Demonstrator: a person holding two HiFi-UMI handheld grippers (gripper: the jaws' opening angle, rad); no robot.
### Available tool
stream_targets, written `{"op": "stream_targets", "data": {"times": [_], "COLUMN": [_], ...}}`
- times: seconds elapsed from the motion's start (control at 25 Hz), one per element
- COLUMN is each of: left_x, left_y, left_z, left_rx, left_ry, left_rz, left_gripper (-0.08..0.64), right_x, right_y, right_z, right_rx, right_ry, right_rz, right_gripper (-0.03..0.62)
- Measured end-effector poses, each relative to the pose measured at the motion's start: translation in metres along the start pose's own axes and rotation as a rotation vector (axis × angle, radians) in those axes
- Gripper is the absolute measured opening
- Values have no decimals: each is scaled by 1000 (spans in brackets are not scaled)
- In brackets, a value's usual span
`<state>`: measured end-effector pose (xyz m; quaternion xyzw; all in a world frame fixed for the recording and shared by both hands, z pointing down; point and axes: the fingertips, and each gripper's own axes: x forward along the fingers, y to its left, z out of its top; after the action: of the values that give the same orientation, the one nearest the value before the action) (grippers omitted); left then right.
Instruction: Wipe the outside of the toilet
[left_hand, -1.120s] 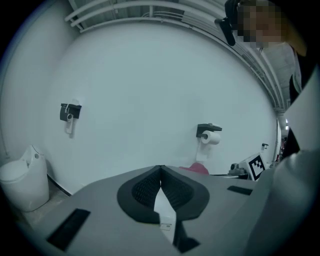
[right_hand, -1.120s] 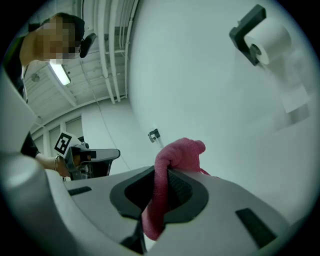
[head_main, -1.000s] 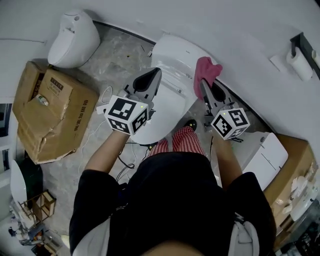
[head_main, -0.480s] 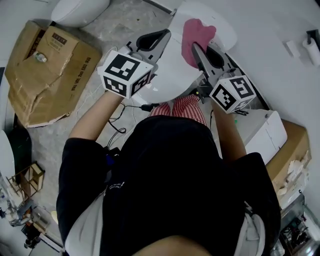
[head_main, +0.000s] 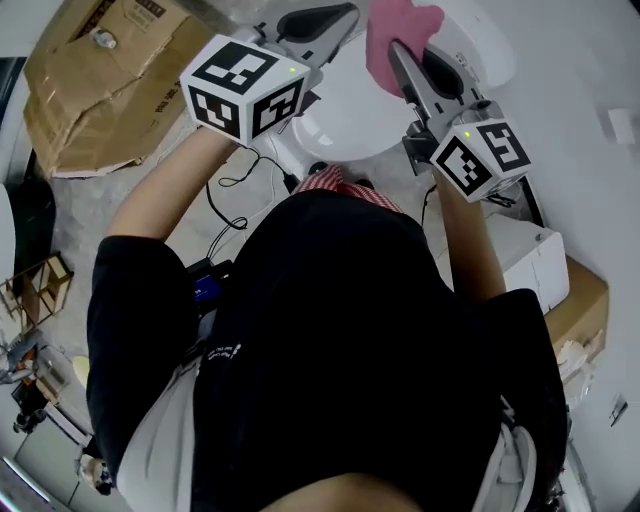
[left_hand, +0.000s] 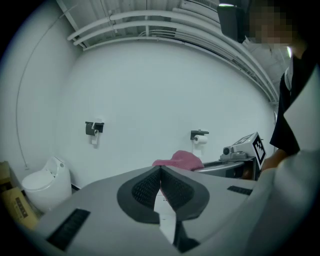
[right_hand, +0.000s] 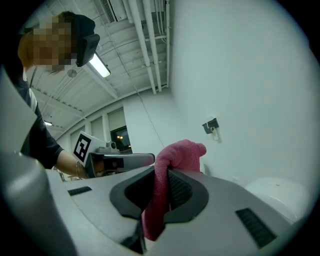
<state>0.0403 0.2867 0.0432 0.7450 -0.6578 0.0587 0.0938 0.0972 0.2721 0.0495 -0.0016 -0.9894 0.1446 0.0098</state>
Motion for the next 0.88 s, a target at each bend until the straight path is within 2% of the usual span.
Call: {"op": "stream_targets", "data": {"times": [0.2,0.4,0.76,0.88], "left_x": [-19,-37,-65,-68], "left_y": [-8,0,34,49], "left_z": [14,14,9,9], "left_rx": [50,59,-54,-60], "left_ry": [4,2,-89,-113], "left_rz": [16,92,200,214], "left_gripper": [9,9,9,9], "right_x": [-5,-4,-5,-1], "right_y": [9,9,-2,-5], "right_z": [9,8,-5,-8], "right_rx": [4,25,48,45], "right_ry": [1,-3,24,30], "right_rz": [66,90,44,13], "right_gripper": [55,55,55,55]}}
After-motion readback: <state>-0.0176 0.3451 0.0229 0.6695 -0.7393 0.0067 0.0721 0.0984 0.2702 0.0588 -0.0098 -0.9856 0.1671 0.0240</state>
